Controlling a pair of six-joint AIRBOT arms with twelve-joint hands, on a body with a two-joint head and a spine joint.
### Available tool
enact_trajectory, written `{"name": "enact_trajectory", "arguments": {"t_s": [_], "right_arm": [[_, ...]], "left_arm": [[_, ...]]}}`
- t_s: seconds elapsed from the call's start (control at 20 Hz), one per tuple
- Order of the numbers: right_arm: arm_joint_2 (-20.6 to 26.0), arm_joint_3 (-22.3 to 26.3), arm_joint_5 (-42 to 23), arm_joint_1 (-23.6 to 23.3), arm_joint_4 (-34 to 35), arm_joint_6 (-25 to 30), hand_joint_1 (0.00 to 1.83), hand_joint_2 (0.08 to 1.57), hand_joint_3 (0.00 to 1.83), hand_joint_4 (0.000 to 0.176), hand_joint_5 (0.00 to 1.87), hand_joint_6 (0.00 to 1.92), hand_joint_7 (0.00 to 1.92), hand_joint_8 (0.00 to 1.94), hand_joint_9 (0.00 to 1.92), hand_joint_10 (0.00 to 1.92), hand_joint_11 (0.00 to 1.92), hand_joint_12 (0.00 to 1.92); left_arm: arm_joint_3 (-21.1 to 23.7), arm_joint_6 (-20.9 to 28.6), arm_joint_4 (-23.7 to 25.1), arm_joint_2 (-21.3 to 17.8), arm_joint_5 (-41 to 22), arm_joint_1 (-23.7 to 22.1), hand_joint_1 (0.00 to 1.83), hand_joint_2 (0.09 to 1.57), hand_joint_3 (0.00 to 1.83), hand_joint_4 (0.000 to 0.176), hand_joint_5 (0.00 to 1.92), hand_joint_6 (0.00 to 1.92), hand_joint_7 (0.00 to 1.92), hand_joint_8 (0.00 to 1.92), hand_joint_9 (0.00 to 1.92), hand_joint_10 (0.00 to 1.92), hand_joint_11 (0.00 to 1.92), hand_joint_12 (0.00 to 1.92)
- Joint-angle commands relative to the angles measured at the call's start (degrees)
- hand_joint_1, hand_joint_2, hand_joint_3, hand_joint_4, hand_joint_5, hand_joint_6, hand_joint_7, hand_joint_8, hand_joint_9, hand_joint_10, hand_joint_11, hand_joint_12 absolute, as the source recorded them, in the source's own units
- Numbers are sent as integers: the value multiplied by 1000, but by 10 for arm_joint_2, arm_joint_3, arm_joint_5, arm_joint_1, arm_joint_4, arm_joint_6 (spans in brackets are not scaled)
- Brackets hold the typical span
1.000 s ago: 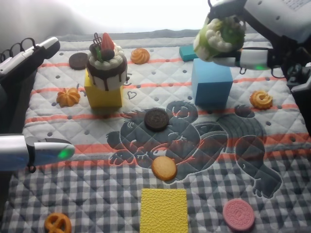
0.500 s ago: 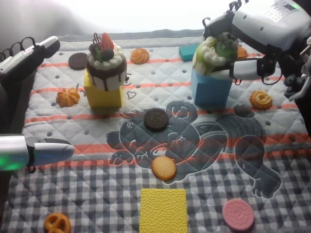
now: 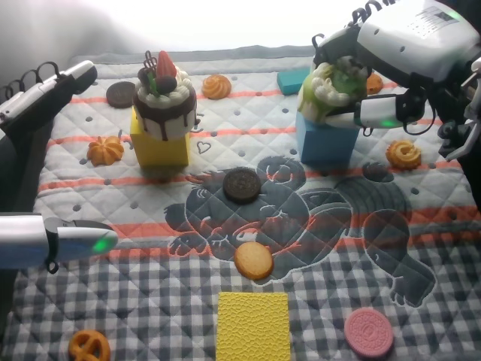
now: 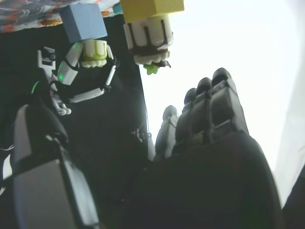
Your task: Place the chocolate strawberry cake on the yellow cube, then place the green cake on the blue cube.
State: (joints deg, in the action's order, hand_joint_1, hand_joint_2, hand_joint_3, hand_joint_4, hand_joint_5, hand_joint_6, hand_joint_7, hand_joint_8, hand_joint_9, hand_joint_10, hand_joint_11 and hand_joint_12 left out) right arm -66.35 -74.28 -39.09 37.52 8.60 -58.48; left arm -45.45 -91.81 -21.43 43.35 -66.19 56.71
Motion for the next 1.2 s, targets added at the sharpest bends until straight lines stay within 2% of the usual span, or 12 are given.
{"name": "enact_trajectory", "arguments": {"t_s": [0.0,0.25,0.35,0.4,0.45,0.5,0.55,0.75,0.95,1.05,1.1,1.15], "right_arm": [[-2,-2,-61,-1,6,1,1232,1094,0,6,974,945,1081,892,947,688,677,1263],[-2,-3,-59,5,12,1,1236,1124,0,0,899,944,1028,1075,926,681,685,1363],[-2,-3,-59,8,15,1,1212,1149,1,0,854,1036,969,1150,848,643,619,1356],[-2,-3,-59,8,15,1,1107,1123,0,0,939,1015,874,664,836,636,600,1354],[-2,-3,-59,8,15,1,1104,1034,0,0,840,456,894,449,824,651,582,1362],[-2,-3,-59,8,16,1,1084,1019,0,0,870,181,931,310,818,652,587,1324],[-2,-3,-59,8,16,1,1078,1015,0,0,894,65,961,217,802,673,575,1340],[-2,-3,-59,8,16,1,994,1010,0,0,862,0,956,80,772,583,523,1252],[-2,-2,-60,8,17,1,1027,1012,0,0,831,0,948,31,778,495,523,1154],[-2,-1,-60,8,17,1,930,1013,1,0,790,0,913,14,755,478,516,1145],[-1,-1,-60,8,17,1,878,1011,0,6,739,0,858,2,740,381,471,1146],[-1,0,-60,8,17,1,868,1014,0,27,693,0,777,0,720,252,406,1149]], "left_arm": [[-1,2,5,-2,-72,-3,928,752,0,176,0,0,0,0,0,0,0,0],[-1,2,5,-2,-72,-2,889,759,1,176,0,0,0,0,0,0,0,0],[-1,2,5,-2,-73,-2,893,758,0,176,0,0,0,0,0,0,0,0],[-1,2,5,-2,-73,-2,896,759,1,176,0,0,0,0,0,0,0,0],[-1,2,5,-2,-73,-2,894,764,3,176,0,0,0,0,0,0,0,0],[-1,2,5,-2,-73,-2,889,765,3,176,0,0,0,0,0,0,0,0],[-1,2,5,-2,-73,-2,879,767,4,176,0,0,0,0,0,0,0,0],[-1,2,5,-2,-74,-2,919,751,0,176,0,0,0,0,0,0,0,0],[-1,2,5,-2,-75,-2,920,744,0,176,0,0,0,0,0,0,0,0],[-1,2,5,-2,-75,-2,893,755,0,176,0,0,0,0,0,0,0,0],[-1,2,5,-2,-75,-2,884,759,1,176,0,0,0,0,0,0,0,0],[-1,2,5,-2,-76,-2,877,763,3,176,0,0,0,0,0,0,0,0]]}}
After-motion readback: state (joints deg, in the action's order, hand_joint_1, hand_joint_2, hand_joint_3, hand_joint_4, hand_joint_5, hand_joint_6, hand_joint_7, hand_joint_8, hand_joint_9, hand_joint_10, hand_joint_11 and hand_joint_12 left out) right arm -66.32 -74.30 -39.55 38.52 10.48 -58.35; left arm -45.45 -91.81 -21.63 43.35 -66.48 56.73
